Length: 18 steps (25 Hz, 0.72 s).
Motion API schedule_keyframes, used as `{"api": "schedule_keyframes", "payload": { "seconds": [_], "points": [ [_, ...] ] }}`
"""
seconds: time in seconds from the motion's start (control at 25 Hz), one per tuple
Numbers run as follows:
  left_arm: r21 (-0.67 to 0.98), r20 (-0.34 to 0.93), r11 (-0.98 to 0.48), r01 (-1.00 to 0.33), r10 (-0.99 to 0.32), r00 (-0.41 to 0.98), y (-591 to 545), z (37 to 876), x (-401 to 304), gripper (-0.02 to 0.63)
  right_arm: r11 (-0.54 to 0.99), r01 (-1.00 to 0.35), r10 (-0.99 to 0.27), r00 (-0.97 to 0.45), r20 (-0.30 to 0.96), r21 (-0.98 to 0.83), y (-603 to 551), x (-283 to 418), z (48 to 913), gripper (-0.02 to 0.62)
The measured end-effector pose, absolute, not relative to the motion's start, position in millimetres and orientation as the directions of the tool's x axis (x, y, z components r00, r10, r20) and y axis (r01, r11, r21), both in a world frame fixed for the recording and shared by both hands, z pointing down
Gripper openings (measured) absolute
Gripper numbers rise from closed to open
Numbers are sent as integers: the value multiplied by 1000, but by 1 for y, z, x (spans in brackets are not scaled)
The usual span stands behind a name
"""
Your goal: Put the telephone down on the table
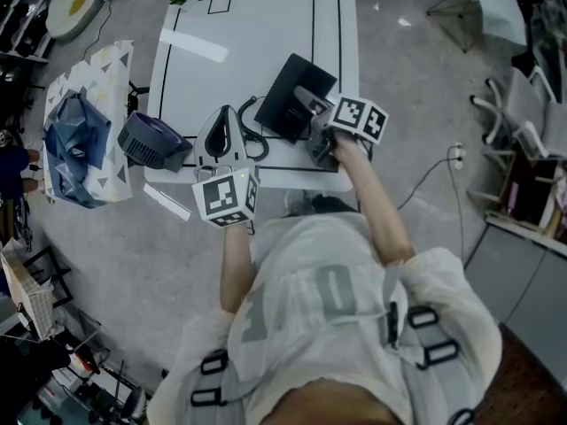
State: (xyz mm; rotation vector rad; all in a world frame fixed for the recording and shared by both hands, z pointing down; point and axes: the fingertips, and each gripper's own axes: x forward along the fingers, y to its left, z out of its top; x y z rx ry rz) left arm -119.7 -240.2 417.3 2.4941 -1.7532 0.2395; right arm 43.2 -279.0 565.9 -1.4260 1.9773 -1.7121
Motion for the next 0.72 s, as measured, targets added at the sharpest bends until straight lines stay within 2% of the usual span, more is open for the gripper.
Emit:
{"api": "schedule_keyframes", "payload": {
  "seconds": [0.72],
  "points": [
    [-38,145,-391,-919,-912,382,-226,404,-95,6,-119,-553,-770,-473,428,-825,-250,75,541,313]
  ]
}}
